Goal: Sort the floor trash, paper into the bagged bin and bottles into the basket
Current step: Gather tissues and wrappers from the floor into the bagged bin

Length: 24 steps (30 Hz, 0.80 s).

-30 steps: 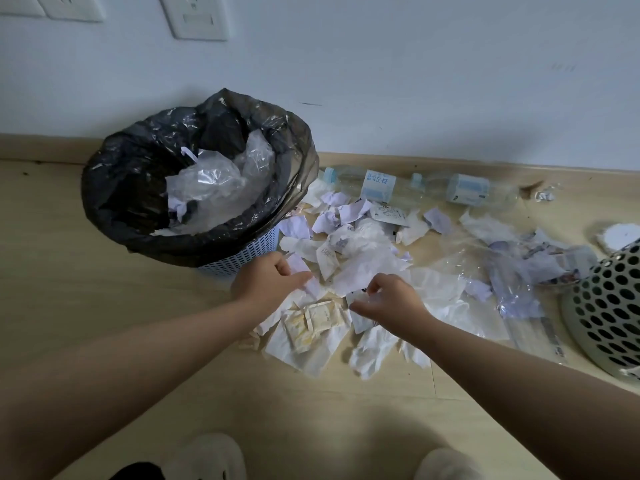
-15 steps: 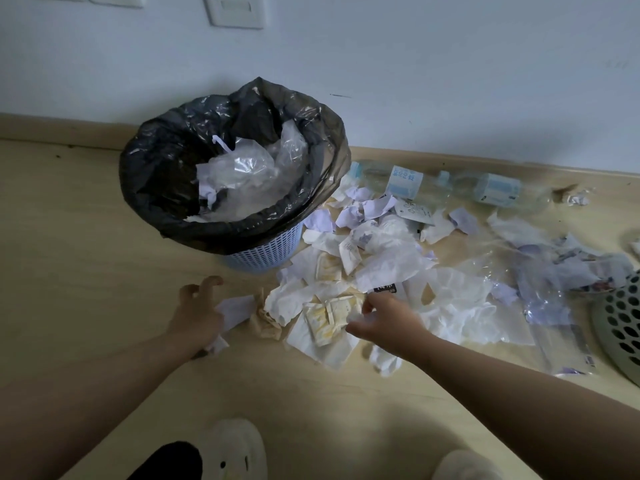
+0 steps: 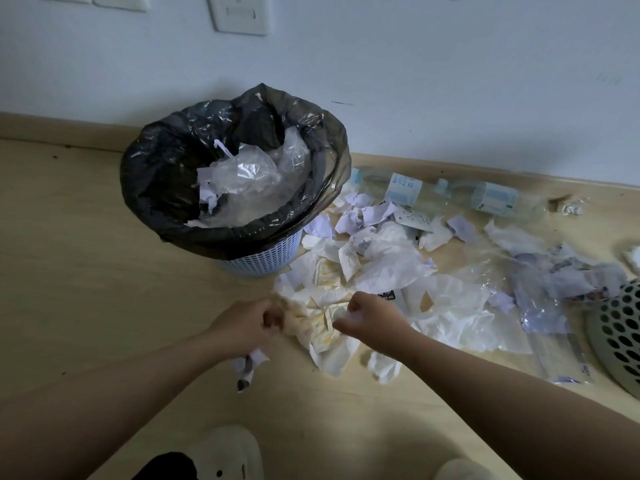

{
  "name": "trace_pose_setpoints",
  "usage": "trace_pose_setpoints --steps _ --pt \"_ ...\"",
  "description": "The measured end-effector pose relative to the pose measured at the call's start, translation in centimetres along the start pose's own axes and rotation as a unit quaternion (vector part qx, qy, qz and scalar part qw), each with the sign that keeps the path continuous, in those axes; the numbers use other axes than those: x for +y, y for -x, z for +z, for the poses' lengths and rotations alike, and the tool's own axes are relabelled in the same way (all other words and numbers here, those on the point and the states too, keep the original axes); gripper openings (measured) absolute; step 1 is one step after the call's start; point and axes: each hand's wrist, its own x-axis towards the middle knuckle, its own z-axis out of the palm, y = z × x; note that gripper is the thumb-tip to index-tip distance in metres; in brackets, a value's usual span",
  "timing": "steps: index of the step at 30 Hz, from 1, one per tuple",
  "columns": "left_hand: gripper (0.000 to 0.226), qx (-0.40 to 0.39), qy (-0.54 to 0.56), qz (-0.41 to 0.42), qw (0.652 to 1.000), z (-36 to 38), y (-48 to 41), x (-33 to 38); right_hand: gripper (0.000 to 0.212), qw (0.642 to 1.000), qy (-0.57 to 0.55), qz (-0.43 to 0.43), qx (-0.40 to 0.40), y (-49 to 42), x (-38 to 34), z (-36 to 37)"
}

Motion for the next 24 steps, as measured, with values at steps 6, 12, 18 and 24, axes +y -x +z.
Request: trace_pose_setpoints --steps 6,12,18,24 --pt "0.024 0.058 0.032 0.084 0.994 -6.6 0.9 6.6 0.026 0.993 -0.102 0.012 0.059 -0.9 -2.0 -2.9" --pt "0.023 0.283 0.146 0.191 0.928 -13.9 2.1 11.3 0.03 0.946 -0.244 -0.026 0.21 -1.4 -6.9 -6.7" --pt "0.012 0.508 0.299 0.12 0.799 -19.5 -0.4 10.2 0.033 0.884 -0.412 -0.036 0.218 -2.7 -16.8 -9.5" --pt "0.036 0.351 0.441 -0.068 0.823 -21.1 -3.6 7.7 0.046 0.814 -0.576 -0.004 -0.074 -3.1 -22.7 -11.9"
